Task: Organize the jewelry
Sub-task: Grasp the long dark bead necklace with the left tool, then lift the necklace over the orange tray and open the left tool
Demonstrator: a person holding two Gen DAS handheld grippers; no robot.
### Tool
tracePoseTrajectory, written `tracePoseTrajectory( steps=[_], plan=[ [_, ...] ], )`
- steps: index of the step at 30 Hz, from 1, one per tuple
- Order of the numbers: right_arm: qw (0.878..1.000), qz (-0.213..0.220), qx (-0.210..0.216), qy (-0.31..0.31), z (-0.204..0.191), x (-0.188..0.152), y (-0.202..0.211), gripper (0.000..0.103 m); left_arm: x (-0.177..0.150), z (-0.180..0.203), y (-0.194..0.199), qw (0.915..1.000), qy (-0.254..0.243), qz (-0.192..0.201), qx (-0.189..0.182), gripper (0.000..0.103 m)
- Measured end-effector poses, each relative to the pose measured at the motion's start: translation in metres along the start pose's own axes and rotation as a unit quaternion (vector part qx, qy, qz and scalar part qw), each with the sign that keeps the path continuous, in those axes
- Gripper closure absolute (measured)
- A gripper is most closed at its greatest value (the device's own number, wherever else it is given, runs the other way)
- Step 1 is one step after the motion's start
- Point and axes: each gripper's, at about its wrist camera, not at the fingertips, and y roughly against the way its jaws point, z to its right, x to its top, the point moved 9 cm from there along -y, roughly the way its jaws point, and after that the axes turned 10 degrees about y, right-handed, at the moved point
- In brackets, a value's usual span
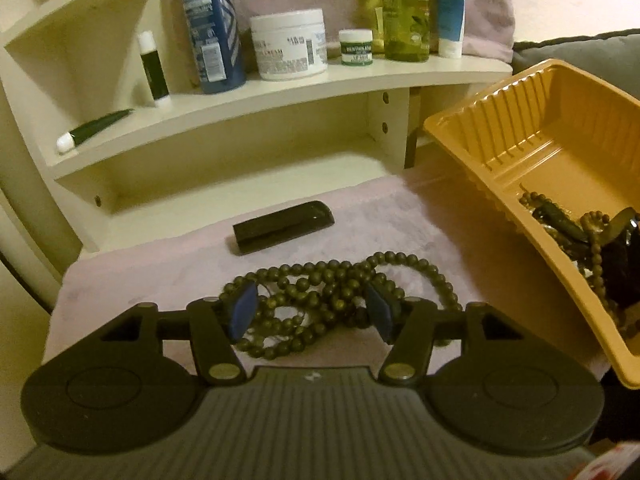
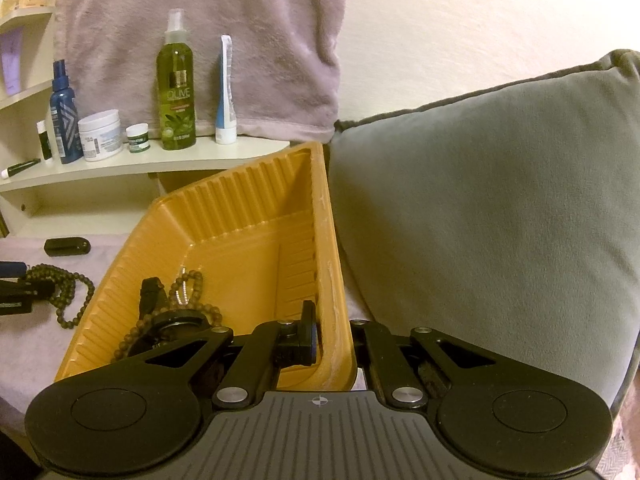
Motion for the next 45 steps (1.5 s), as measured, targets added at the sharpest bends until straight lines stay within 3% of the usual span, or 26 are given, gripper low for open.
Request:
tracePoseTrajectory(
  steps=[8, 10, 12, 15, 22, 34, 45],
  plan=[
    [1.000, -0.003, -0.002, -0.001, 0.002, -0.001, -0.001, 0.098, -0.001, -0.008, -0.014, 0.9998, -0.001, -0.019, 0.009, 0.047],
    [1.000, -0.004, -0.002, -0.001, 0.002, -0.002, -0.002, 0.098, 0.000, -0.005, -0.014, 0.9997, -0.007, -0.024, 0.002, 0.060],
    [1.000, -0.004, -0.002, -0.001, 0.002, -0.002, -0.001, 0.098, -0.001, -0.001, -0.013, 0.9995, -0.015, -0.029, -0.003, 0.081],
    [1.000, -0.003, -0.002, 0.000, 0.002, -0.002, -0.002, 0.099, -0.003, 0.003, -0.010, 0.9992, -0.027, -0.029, -0.005, 0.090],
    [1.000, -0.001, 0.000, 0.000, 0.001, 0.000, 0.000, 0.099, 0.007, -0.001, 0.017, 0.9996, -0.024, -0.002, -0.013, 0.090],
    [1.000, 0.009, 0.003, 0.001, -0.004, 0.006, 0.007, 0.099, 0.071, -0.007, 0.077, 0.9970, -0.022, 0.061, -0.043, 0.091],
    [1.000, 0.014, 0.003, 0.003, -0.006, 0.009, 0.008, 0.098, 0.124, 0.025, 0.125, 0.9889, -0.044, 0.116, -0.081, 0.091]
  ],
)
